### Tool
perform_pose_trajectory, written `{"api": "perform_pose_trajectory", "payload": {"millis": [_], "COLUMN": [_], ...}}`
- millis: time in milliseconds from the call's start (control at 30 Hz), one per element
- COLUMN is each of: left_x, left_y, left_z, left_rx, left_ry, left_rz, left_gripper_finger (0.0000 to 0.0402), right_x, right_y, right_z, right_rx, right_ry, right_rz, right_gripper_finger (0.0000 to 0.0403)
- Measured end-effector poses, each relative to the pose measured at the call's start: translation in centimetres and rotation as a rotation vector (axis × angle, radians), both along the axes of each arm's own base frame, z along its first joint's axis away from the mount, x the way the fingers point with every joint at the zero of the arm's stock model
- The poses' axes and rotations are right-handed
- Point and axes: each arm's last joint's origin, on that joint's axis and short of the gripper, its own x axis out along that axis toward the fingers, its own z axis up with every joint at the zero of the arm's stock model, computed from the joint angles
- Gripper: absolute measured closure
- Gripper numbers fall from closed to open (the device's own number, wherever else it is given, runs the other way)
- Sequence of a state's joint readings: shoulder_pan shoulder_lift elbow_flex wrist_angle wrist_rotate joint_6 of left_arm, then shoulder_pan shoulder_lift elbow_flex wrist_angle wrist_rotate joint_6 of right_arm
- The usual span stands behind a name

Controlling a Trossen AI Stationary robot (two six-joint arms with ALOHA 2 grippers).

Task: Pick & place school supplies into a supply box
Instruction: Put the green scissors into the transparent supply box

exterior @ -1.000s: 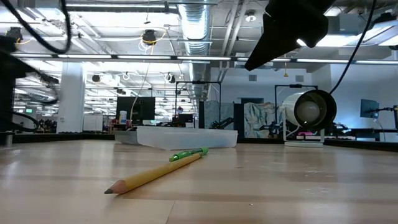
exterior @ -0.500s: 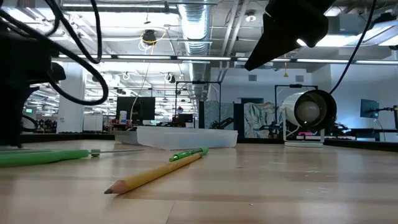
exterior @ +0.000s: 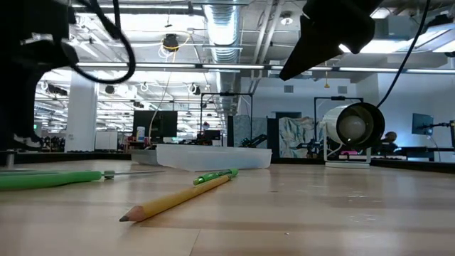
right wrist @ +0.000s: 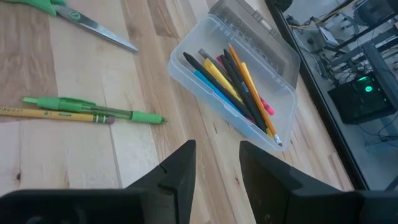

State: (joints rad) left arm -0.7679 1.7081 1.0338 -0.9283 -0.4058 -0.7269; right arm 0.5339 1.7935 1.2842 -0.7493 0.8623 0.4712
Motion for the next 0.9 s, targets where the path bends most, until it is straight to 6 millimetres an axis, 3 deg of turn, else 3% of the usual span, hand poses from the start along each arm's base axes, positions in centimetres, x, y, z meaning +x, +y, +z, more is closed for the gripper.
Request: {"api": "perform_pose_trajectory", "payload": {"millis": [300, 533, 900], "left_x": [1.7, 1.7, 0.7], "left_y": [-1.8, -1.8, -1.0], "left_z": [0.4, 0.2, -2.3], "left_rx": [-0.149, -0.168, -0.253], "left_ry": [-0.158, -0.168, -0.14], "left_rz": [-0.096, -0.067, 0.034], "left_gripper_finger": [0.0315, 0.0311, 0.0242], "right_x": [0.0, 0.0, 0.0], "right_y": [0.0, 0.0, 0.0], "right_z": [0.0, 0.0, 0.0], "right_rx": [0.001, 0.001, 0.003], "right_ry": [-0.001, -0.001, -0.002], "right_rz": [0.0, 0.0, 0.0], "right_gripper_finger": [0.0284, 0.0284, 0.0284]}}
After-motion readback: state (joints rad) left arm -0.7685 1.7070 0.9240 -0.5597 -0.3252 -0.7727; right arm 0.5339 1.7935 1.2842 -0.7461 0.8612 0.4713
